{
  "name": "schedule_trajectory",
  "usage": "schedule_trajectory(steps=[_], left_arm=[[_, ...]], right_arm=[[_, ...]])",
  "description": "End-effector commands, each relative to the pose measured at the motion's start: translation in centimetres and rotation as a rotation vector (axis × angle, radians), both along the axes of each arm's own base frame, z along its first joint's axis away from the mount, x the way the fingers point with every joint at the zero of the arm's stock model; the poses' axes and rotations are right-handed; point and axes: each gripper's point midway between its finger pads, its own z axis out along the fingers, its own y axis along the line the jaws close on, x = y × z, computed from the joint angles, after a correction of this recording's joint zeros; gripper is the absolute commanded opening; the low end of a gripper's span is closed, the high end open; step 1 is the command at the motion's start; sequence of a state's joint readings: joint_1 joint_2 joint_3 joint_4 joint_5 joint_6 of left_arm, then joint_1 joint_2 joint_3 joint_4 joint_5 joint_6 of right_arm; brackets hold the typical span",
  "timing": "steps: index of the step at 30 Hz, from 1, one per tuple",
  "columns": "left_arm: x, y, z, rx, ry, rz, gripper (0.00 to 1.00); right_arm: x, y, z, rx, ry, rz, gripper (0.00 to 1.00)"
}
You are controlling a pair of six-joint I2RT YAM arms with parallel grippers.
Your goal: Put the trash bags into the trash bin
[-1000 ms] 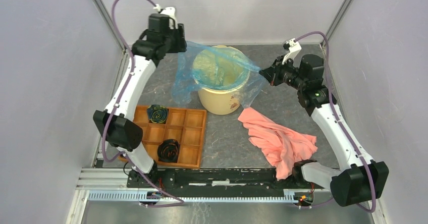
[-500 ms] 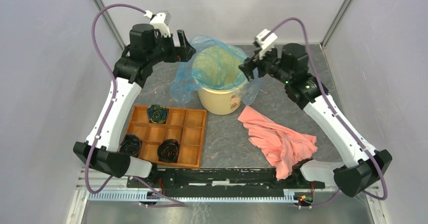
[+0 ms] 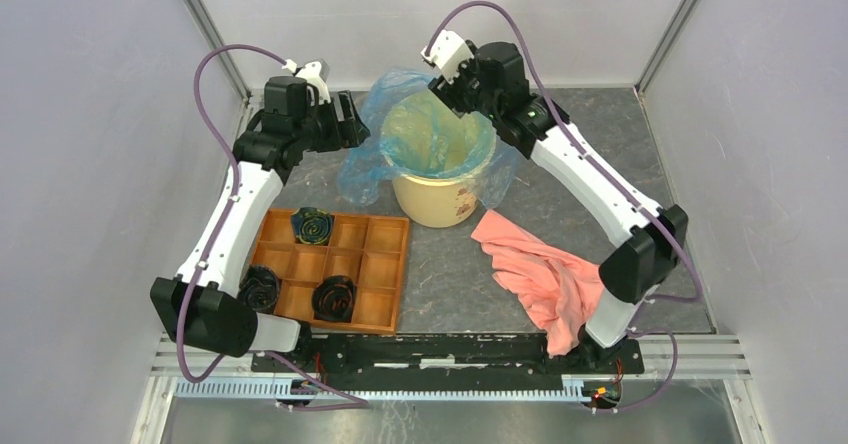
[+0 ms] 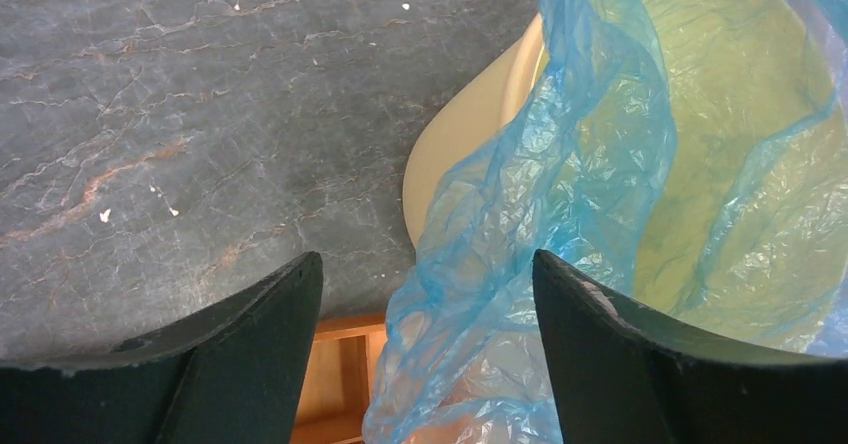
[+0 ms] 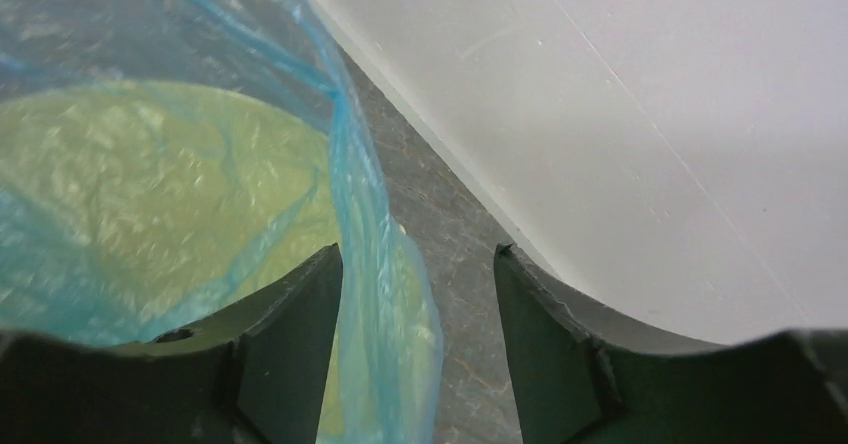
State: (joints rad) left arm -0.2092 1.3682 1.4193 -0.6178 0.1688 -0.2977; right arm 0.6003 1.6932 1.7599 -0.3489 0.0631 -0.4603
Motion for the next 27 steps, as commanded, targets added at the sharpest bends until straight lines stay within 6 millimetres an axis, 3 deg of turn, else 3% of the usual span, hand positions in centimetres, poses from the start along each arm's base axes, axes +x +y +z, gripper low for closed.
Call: schedule_trajectory(steps=[1, 2, 5, 10, 15, 21, 27], left_arm=[[0.9, -0.3, 1.6, -0.061, -0.057, 0.011, 0.79], [1.0, -0.1, 1.3, -0.055, -0.054, 0.025, 0.76], [1.3, 0.8, 1.1, -0.043, -0.059, 0.06, 0.66], [1.5, 1.2, 1.1, -0.042, -0.066, 0.073, 0.65], [2.1, 1.0, 1.0, -0.066, -0.072, 0.074, 0.55], [4.0, -0.6, 0.5, -0.129, -0.056, 0.034, 0.24], [5.9, -1.2, -0.3, -0.178, -0.054, 0.039, 0.05]], right_arm=[[1.9, -0.1, 2.9, 0.066, -0.051, -0.094, 0.62], [2.3, 0.1, 2.6, 0.078, -0.042, -0.103, 0.58], [3.0, 0.1, 2.0, 0.129, -0.014, -0.13, 0.3], [4.8, -0.9, 1.2, 0.295, 0.078, -0.114, 0.02], [6.1, -1.5, 0.3, 0.455, 0.189, -0.032, 0.0], [7.0, -1.0, -1.9, 0.501, 0.282, 0.048, 0.0], [8.5, -1.7, -4.1, 0.528, 0.338, 0.042, 0.01]])
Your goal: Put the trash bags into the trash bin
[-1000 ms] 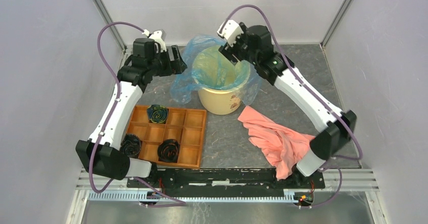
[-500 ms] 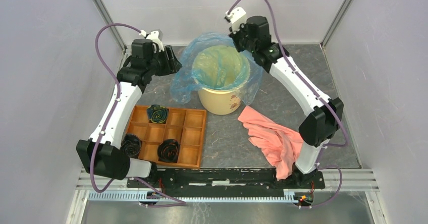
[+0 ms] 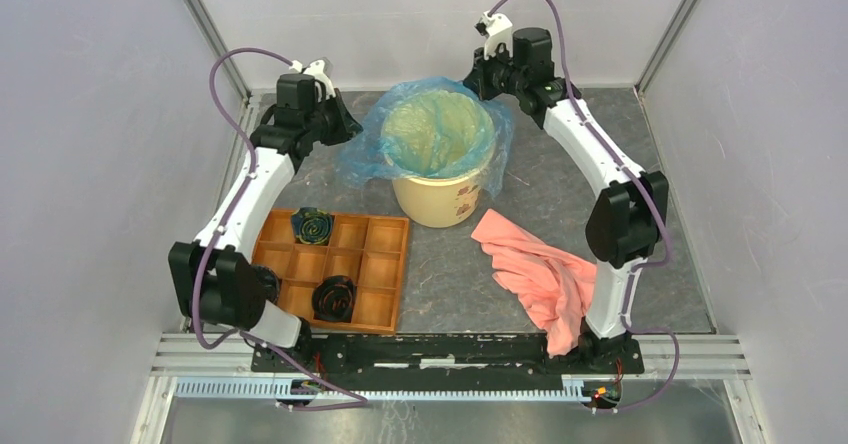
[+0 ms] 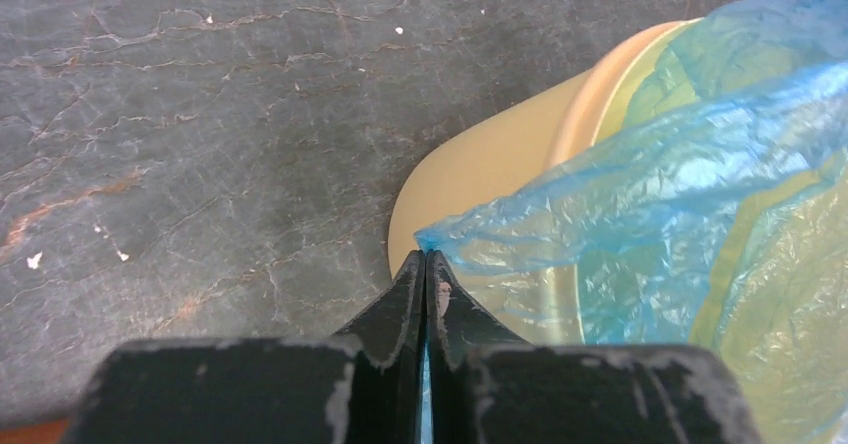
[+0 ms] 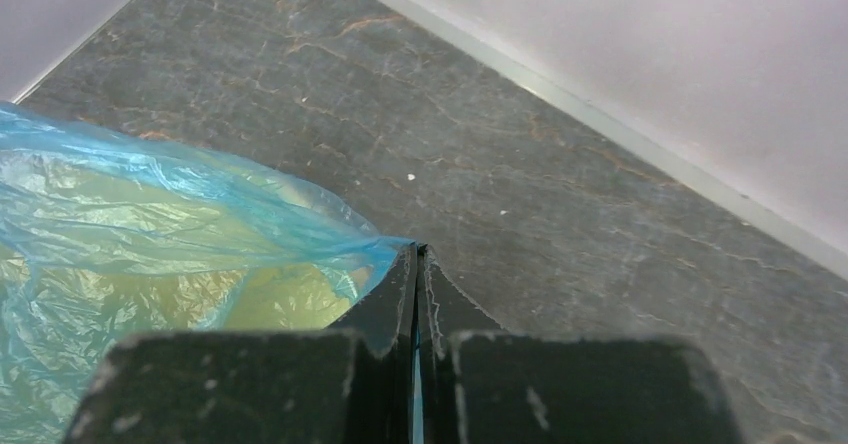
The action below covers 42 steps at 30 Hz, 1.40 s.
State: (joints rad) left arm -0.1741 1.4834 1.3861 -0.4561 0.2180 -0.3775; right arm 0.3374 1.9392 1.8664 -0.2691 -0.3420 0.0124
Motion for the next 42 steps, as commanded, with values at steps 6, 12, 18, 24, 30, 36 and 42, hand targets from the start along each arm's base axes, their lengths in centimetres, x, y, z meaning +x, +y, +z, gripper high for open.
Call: schedule_trajectory(steps=[6, 12, 18, 24, 30, 36, 42], left_arm=[[3.3, -0.4, -0.9, -0.101, -0.006, 0.054, 0.02], [3.6, -1.1, -3.3, -0.182, 0.036, 0.066, 0.02], [1.8, -1.7, -5.2, -0.257, 0.09, 0.068, 0.02], [-2.1, -2.1, -5.1, -0.333, 0.1, 0.053, 0.02], [-4.6, -1.4, -5.8, -0.289, 0.125, 0.057, 0.2], [-5.9, 1.5, -3.3, -0.158, 0.057, 0.135, 0.6], [-8.5, 3.7, 0.2, -0.114, -0.034, 0.218, 0.9]], right_arm=[[2.0, -0.5, -1.2, 0.063, 0.028, 0.012, 0.0], [2.5, -1.2, -4.3, 0.066, 0.104, -0.009, 0.0], [0.6, -1.9, -5.7, 0.051, 0.163, -0.016, 0.02], [-2.3, -4.2, -4.6, 0.013, 0.19, -0.101, 0.23], [-4.3, -8.4, 0.6, -0.013, 0.142, -0.278, 0.7], [-8.3, -11.2, 4.7, 0.075, 0.099, -0.357, 0.92], [-14.4, -7.4, 6.3, 0.271, 0.108, -0.114, 0.98]])
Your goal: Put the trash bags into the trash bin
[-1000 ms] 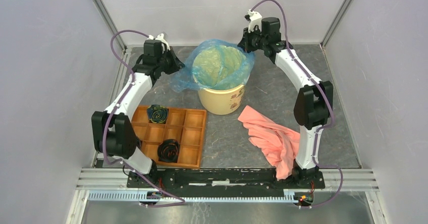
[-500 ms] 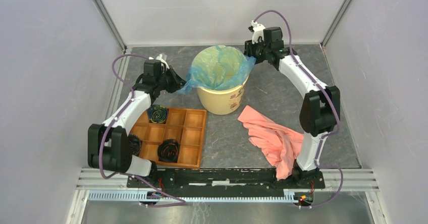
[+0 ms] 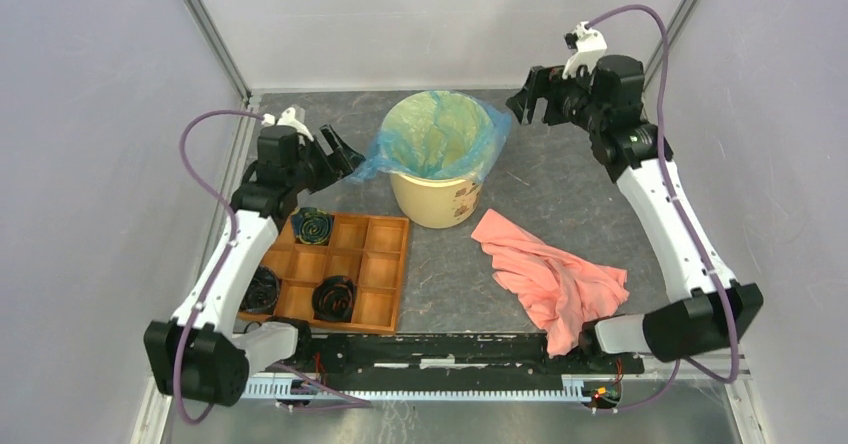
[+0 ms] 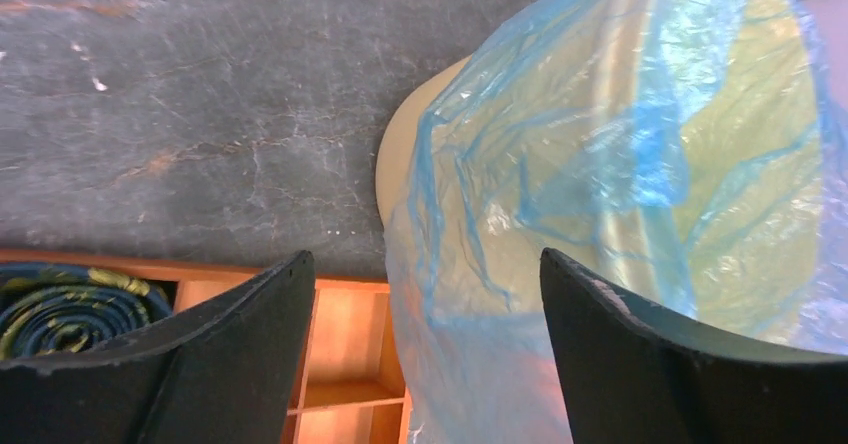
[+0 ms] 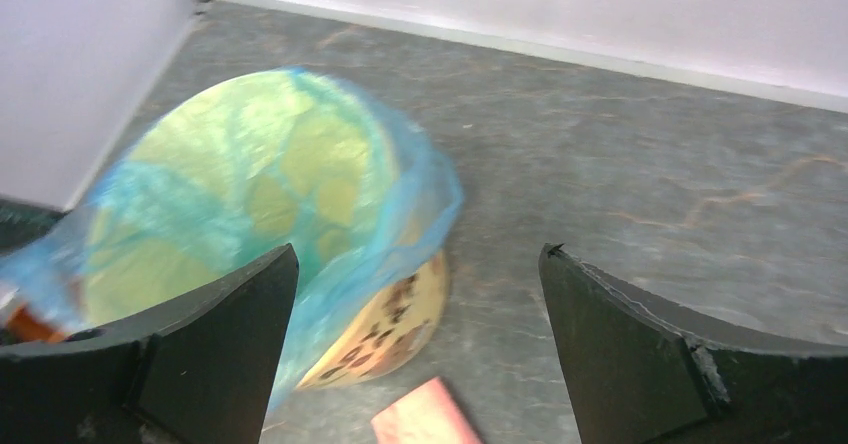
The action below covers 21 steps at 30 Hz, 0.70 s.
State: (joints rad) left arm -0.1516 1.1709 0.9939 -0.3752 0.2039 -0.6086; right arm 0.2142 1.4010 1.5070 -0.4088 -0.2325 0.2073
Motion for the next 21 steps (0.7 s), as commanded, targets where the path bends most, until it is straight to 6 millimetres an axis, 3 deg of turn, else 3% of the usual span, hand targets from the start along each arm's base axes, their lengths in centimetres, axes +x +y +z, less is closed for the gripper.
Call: schedule_trajectory(steps=[1, 6, 9, 11, 17, 21], left_arm=[[-1.7, 2.3, 3.9, 0.062, -0.1, 0.082, 0.91], [-4.0, 0.5, 3.7, -0.085, -0.115, 0.041, 0.94], [-4.4, -0.6, 2.6, -0.144, -0.095, 0.002, 0.86], [-4.4, -1.1, 1.5, -0.17, -0.07, -0.017, 0.75], [-4.7, -2.4, 0.4, -0.26, -0.055, -0.052, 0.42], [-5.4, -3.7, -0.6, -0.358, -0.036, -0.089, 0.31]], right_arm=[[-4.5, 4.1, -0.2, 0.19, 0.019, 0.225, 0.98], [-8.1, 5.2, -0.9, 0.266, 0.032, 0.31, 0.98], [-8.9, 4.3, -2.5, 0.222, 0.051, 0.276, 0.98], [-9.5, 4.4, -3.5, 0.237, 0.06, 0.288, 0.96], [-11.8, 6.6, -5.1, 0.387, 0.061, 0.428, 0.56], [-12.3, 6.5, -6.3, 0.438, 0.052, 0.412, 0.29]])
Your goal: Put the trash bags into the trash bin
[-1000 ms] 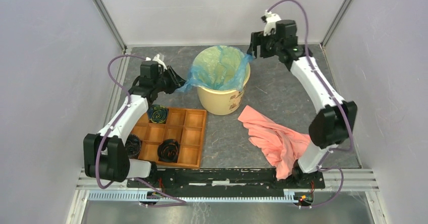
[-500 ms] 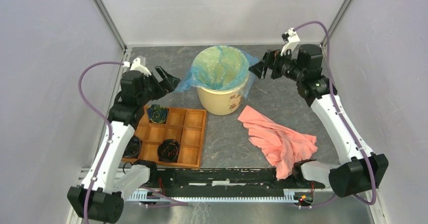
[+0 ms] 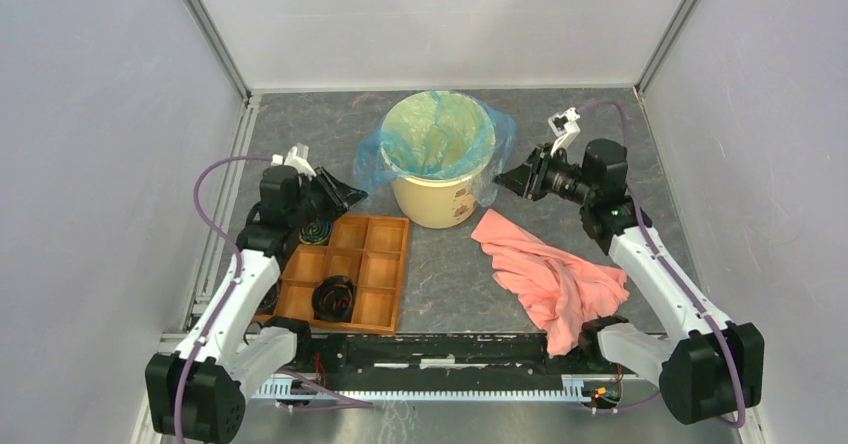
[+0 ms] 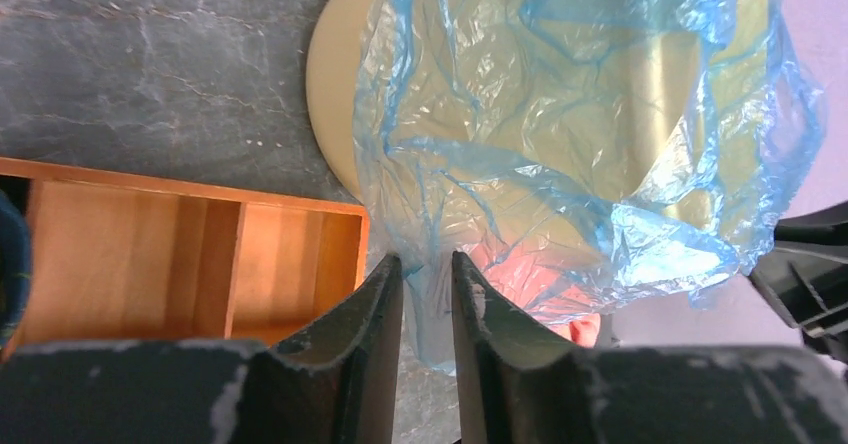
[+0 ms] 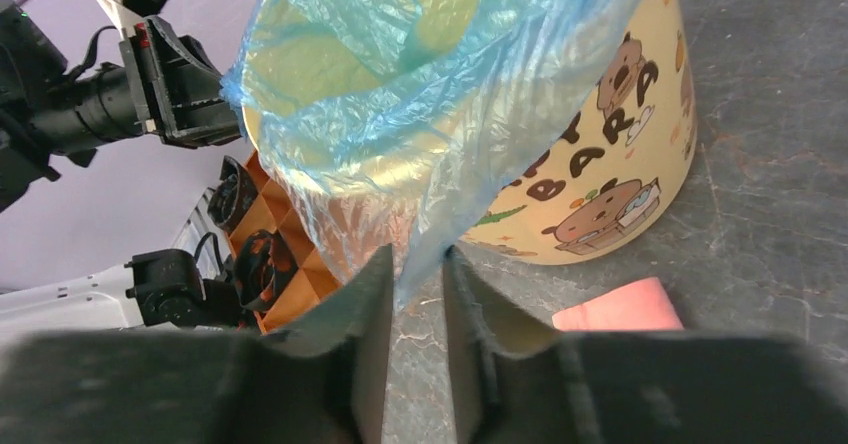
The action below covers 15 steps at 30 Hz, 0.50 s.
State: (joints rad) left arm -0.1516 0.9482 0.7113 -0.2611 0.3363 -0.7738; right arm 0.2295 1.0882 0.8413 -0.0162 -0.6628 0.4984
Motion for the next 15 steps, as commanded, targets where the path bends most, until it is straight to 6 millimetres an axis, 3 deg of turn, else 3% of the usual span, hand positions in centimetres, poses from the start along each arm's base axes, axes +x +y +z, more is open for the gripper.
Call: schedule_trajectory(steps=[1, 6, 10, 15], left_arm=[[-0.4, -2.3, 1.4, -0.194, -0.043, -0.061, 0.3], [-0.6, -4.6, 0.7, -0.337, -0.026, -0.11, 0.18], [-0.6, -6.2, 0.2, -0.339, -0.012, -0.137, 0.09], [-1.5, -9.8, 0.0, -0.337, -0.005, -0.185, 0.02]], right_arm=[[-0.9, 0.8, 2.3, 0.135, -0.097, 0.032, 0.24], [-1.1, 1.6, 1.3, 0.227, -0.084, 0.04, 0.0], [-1.3, 2.6, -0.2, 0.237, -0.049, 0.05, 0.0], [-1.7, 3.2, -2.5, 0.219, -0.026, 0.01, 0.0]])
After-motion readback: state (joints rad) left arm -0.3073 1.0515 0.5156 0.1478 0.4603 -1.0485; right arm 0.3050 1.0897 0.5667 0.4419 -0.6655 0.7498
